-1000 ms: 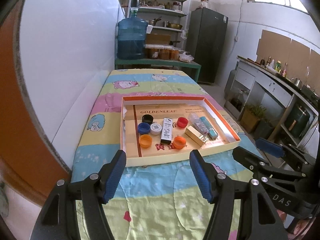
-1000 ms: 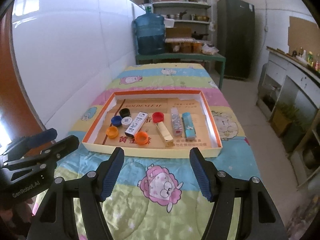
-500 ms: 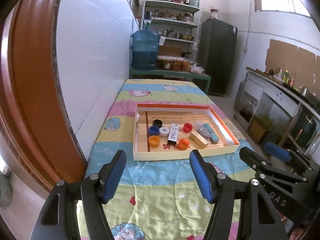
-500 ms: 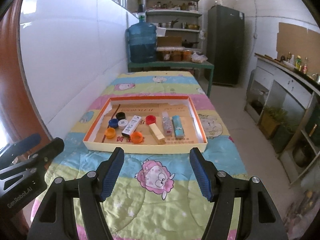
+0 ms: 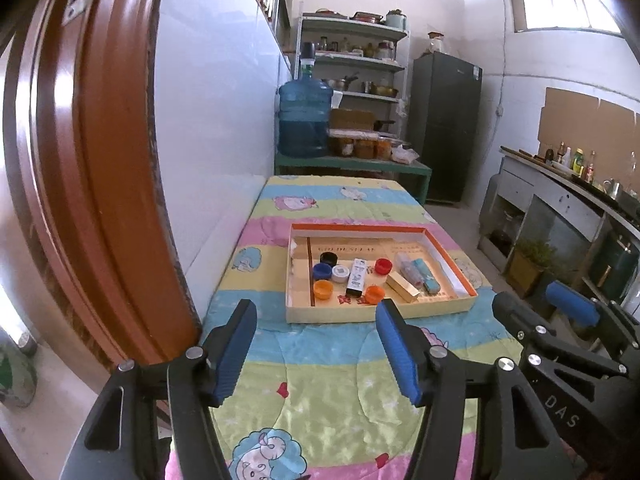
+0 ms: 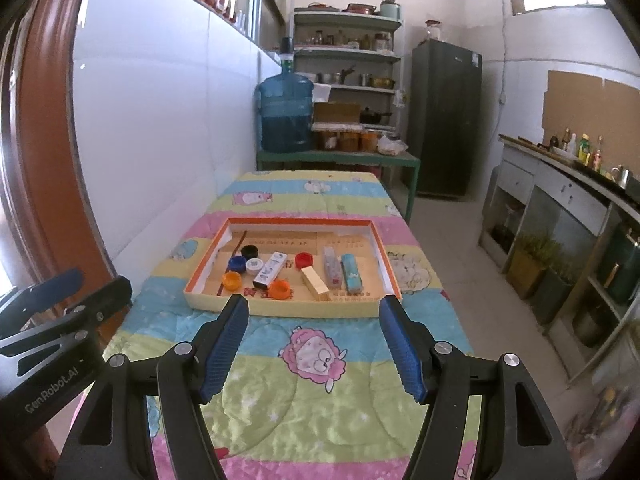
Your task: Organize rigid objects
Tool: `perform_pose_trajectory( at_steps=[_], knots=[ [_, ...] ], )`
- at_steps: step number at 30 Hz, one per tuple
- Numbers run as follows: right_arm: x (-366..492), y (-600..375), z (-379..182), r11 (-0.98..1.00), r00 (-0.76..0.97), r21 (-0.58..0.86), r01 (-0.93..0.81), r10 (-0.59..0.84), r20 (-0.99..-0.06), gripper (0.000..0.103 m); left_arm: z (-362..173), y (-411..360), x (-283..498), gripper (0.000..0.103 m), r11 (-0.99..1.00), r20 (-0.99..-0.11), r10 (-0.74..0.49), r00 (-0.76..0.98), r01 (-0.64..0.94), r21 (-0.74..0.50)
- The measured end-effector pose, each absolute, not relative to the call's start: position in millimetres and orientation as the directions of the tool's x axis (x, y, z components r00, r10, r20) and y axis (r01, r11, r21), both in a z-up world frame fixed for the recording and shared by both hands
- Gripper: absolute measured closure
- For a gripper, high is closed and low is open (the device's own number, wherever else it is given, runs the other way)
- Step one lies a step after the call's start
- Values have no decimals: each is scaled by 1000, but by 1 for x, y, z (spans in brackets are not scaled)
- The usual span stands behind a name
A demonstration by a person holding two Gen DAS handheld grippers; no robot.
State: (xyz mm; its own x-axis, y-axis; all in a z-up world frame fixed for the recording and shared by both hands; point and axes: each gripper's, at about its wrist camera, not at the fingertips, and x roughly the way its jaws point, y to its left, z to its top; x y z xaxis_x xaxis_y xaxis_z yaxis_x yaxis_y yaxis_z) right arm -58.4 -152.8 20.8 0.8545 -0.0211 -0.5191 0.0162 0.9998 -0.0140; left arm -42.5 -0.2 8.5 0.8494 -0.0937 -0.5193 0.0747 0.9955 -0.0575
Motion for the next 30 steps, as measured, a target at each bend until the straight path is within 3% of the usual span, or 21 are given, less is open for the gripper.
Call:
perform_pose_trajectory(
  at_steps=[30],
  knots=[
    [-81,-145,31,1000,867,-14,3,-10,-498,33,12,-3,-62,41,996,-517,-92,851,89,-30]
  ],
)
